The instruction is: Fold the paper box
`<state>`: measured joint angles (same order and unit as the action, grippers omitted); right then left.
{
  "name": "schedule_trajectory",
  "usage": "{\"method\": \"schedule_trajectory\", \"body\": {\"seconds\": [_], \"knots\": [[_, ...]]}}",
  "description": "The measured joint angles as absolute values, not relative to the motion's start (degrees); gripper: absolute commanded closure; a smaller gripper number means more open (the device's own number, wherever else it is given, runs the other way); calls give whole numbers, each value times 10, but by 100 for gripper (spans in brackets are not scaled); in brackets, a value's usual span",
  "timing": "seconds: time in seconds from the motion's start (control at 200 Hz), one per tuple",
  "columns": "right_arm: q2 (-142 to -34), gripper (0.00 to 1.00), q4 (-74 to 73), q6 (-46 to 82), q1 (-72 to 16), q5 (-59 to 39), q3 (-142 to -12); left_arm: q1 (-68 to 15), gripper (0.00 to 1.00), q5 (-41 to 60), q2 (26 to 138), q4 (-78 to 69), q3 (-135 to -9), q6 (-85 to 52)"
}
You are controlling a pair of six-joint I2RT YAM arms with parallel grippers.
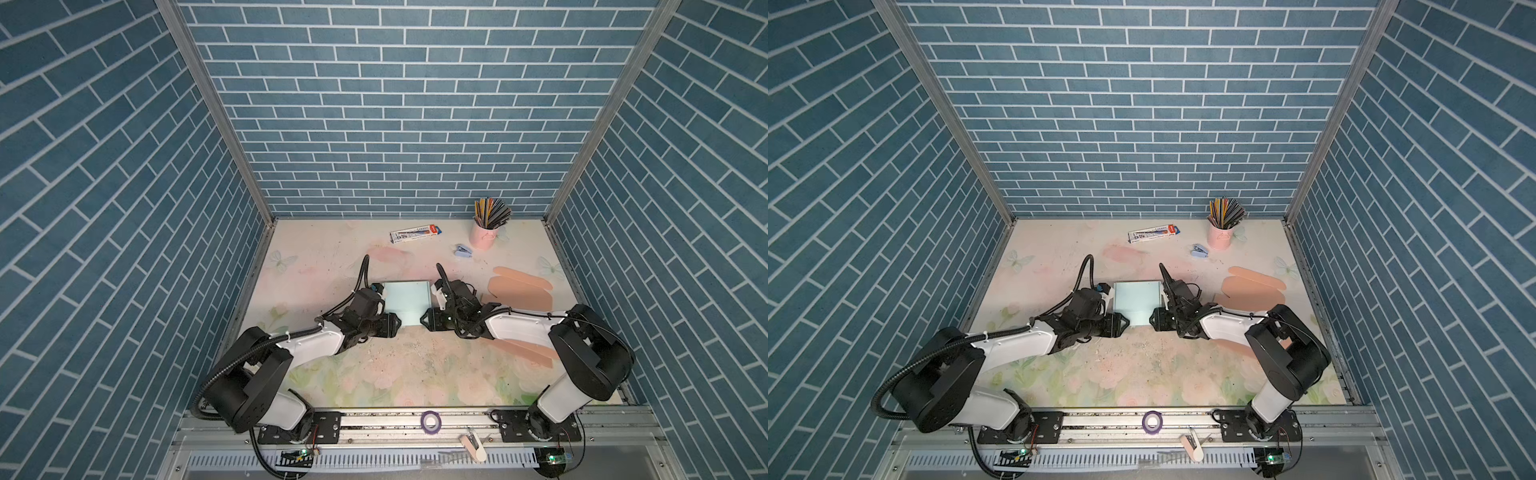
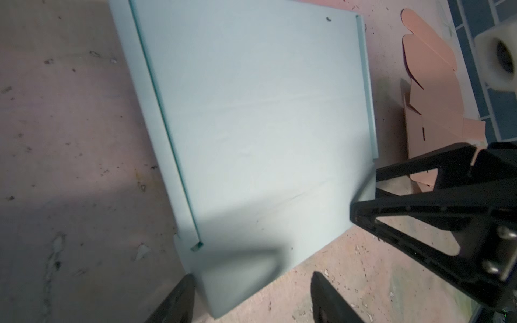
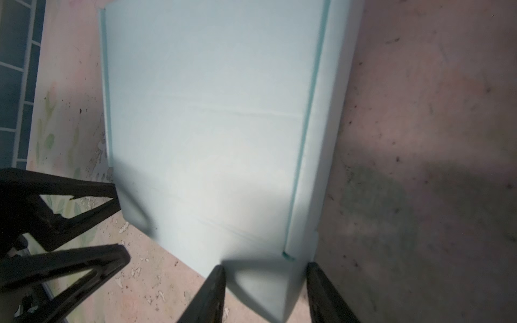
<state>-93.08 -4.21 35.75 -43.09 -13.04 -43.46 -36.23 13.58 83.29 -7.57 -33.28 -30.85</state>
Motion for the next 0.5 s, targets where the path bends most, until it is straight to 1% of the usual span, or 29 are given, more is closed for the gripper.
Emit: {"method": "schedule_trajectory", "body": {"seconds": [0.295,0.5], "knots": [[-931,52,-43,358,-435,-133,-435,-370,35,136,841,-83,-333,-314],[-935,52,-43,357,-440,-130,-439,-371,39,131,846,-86,-333,-317]]}}
